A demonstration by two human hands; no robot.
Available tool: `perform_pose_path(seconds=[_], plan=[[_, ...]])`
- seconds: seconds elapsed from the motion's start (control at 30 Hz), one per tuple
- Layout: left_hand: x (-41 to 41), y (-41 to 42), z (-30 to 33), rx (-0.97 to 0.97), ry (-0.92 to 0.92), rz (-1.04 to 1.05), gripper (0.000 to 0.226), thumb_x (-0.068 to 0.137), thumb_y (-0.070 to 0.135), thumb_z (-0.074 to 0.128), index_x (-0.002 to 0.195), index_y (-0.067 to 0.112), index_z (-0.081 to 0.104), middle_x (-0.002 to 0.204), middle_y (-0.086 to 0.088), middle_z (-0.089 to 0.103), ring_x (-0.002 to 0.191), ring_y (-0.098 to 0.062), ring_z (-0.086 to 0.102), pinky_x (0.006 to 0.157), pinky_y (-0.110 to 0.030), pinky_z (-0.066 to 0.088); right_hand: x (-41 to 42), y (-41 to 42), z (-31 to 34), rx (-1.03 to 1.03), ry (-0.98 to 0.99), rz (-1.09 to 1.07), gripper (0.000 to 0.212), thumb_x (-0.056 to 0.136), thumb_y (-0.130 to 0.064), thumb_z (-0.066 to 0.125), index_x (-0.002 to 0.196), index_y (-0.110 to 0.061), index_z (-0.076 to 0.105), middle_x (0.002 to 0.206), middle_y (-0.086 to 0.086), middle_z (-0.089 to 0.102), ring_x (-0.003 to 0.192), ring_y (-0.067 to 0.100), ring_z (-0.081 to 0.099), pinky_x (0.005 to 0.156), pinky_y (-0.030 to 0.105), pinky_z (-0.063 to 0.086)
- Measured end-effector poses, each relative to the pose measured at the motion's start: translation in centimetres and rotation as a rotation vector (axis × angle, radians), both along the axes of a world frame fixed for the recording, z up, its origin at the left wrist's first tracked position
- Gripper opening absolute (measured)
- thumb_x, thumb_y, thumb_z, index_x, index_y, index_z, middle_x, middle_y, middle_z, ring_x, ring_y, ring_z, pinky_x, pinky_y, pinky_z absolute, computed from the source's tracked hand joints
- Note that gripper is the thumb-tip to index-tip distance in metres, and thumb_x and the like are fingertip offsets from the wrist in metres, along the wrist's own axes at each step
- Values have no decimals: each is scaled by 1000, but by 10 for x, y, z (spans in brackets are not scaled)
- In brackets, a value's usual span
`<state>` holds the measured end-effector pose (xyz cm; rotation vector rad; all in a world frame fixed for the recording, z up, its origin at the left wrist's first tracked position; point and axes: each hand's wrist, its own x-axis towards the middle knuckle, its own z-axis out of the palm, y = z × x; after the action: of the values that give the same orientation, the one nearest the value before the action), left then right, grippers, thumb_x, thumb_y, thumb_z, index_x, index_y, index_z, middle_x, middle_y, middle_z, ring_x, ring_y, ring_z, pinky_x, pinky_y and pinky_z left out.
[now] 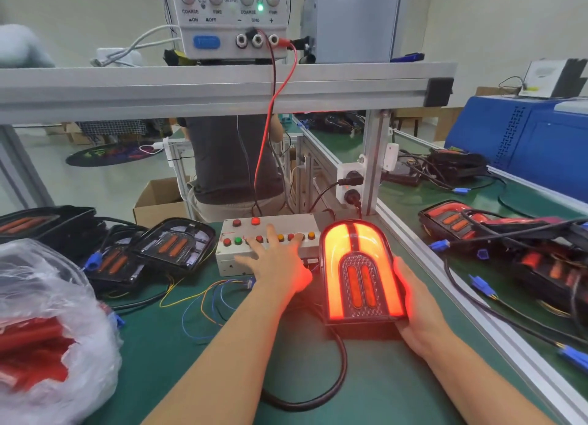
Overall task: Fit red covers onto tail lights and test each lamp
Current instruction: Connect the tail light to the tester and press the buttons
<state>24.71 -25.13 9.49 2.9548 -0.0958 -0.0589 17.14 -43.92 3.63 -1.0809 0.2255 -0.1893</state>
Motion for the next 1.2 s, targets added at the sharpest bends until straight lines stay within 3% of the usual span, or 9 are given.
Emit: perform_pose_path(seconds=[0.37,0.57,0.87,1.2], plan=[[1,-2,-2,7,-13,20,75,82,27,56,144,49,19,158,-5,-11,141,-48,-11,103,-75,3,-2,1,2,-21,9,-14,36,95,-43,49,116,-20,67,102,11,75,87,25,74,62,33,59],[2,-1,-9,118,-175,-50,78,78,29,56,146,44,19,160,-6,-9,144,-37,-17,102,-73,-9,-7,1,5,-76,-9,24,41,87,-51,51,117,-26,66,105,5,75,94,21,73,62,28,58],[12,5,-7,187,-247,-123,64,83,27,52,142,45,34,159,-7,4,145,-36,-10,104,-69,-13,0,1,0,15,13,-9,33,95,-41,51,111,-19,69,100,9,75,85,22,74,62,31,58],[13,5,-7,191,-241,-116,66,84,27,51,143,46,30,160,-9,3,145,-36,-10,103,-69,-17,-2,0,4,0,48,-36,31,97,-41,49,108,-20,70,97,9,76,83,22,74,60,31,58]])
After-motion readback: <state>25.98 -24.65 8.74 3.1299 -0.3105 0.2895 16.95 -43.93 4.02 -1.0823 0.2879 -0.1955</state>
